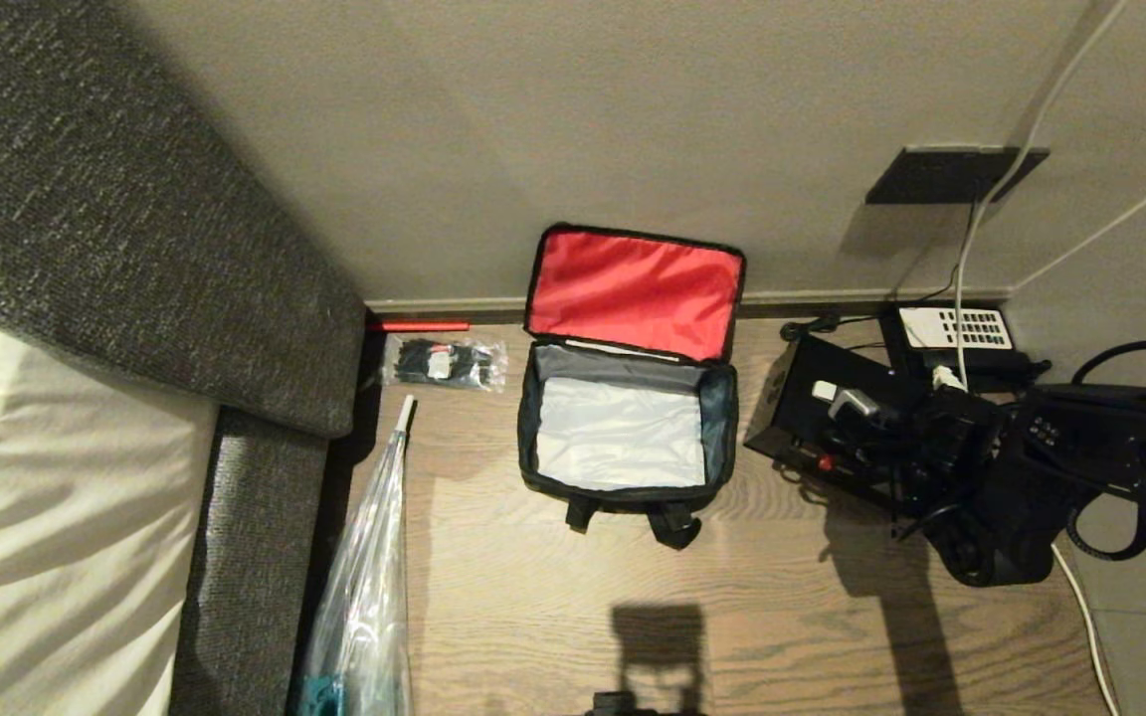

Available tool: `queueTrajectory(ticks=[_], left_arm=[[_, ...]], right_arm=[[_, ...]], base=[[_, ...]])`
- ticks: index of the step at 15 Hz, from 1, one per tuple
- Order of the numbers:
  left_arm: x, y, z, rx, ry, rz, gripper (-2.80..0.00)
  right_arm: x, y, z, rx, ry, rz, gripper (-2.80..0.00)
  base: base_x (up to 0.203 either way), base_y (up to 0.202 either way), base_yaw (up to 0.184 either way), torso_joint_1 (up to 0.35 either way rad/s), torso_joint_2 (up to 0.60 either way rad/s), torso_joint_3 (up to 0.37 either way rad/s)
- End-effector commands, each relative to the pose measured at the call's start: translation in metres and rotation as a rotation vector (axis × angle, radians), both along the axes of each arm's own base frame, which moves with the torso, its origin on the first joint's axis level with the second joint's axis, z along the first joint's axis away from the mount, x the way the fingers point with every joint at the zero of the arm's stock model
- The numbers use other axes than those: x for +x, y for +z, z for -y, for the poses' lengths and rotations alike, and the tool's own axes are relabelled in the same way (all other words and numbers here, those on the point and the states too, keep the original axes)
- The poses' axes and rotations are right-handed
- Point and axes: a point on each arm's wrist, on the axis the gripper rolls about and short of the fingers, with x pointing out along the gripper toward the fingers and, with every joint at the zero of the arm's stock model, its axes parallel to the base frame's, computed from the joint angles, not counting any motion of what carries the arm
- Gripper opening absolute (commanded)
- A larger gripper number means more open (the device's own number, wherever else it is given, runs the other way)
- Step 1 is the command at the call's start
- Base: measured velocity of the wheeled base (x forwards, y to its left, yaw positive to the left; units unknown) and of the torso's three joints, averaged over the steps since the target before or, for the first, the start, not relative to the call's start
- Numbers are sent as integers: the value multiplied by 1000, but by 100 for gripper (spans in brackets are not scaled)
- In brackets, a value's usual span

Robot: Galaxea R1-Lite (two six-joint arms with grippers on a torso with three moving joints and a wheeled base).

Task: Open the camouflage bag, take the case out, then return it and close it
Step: Grip the handle again

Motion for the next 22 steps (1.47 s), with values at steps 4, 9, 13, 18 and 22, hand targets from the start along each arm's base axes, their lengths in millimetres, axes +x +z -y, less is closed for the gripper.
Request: queueTrajectory(ticks=[4,9,13,18,22], left_arm=[[0,-1,0,1,0,0,-280],[0,-1,0,1,0,0,-280],[0,-1,0,-1,0,0,-280],[0,-1,0,0,0,0,-280],[0,-1,0,1,0,0,-280]], right_arm=[[-3,9,-1,6,29,17,0],[-5,20,-2,3,33,38,0],[-8,34,-6,0,43,67,0],[-16,24,-6,-22,60,3,0],[-13,15,-7,-24,63,-14,0]], base=[[0,0,0,0,0,0],[0,0,0,0,0,0],[0,0,0,0,0,0],[0,0,0,0,0,0],[0,0,0,0,0,0]])
